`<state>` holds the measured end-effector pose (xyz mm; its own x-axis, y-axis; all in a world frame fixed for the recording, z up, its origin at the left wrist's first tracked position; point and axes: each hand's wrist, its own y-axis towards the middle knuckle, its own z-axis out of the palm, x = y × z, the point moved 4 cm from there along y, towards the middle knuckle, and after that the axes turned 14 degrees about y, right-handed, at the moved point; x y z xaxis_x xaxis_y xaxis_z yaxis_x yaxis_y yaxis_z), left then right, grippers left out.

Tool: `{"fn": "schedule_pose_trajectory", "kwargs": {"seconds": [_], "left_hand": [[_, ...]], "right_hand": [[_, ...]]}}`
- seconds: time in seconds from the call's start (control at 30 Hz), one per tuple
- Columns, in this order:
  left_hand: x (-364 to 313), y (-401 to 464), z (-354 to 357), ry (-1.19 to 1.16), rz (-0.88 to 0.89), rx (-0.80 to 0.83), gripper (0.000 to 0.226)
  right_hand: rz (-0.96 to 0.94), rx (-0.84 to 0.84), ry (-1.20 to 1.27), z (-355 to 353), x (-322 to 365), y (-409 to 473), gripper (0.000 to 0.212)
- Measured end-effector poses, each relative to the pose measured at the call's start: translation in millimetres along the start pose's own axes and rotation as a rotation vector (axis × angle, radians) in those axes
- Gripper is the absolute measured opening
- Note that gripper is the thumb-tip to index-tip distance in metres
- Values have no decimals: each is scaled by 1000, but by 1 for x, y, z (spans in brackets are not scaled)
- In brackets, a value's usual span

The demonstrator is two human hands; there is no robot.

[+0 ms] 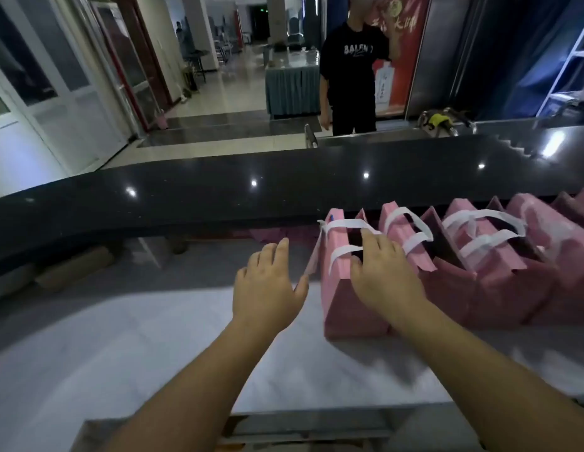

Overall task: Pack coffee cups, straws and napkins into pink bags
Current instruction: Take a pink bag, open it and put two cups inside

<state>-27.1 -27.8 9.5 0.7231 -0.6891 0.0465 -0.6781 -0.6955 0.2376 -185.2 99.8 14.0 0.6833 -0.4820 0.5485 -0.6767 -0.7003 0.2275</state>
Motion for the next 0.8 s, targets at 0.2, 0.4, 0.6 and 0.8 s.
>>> {"fn": "schedule_pose_trajectory", "kwargs": {"seconds": [0.2,0.4,0.6,0.8], "left_hand": [[-65,40,24,-58,41,75,72],[-94,69,45,-156,-6,190,71],[-105,97,60,-210,-58,279,76],[-110,113,64,-254,-80,341,68]], "right_hand": [[105,12,142,-3,-58,44,28],[185,71,245,14,-75,71,15],[253,110,202,34,-77,90,17],[324,156,135,42,-84,101,32]]}}
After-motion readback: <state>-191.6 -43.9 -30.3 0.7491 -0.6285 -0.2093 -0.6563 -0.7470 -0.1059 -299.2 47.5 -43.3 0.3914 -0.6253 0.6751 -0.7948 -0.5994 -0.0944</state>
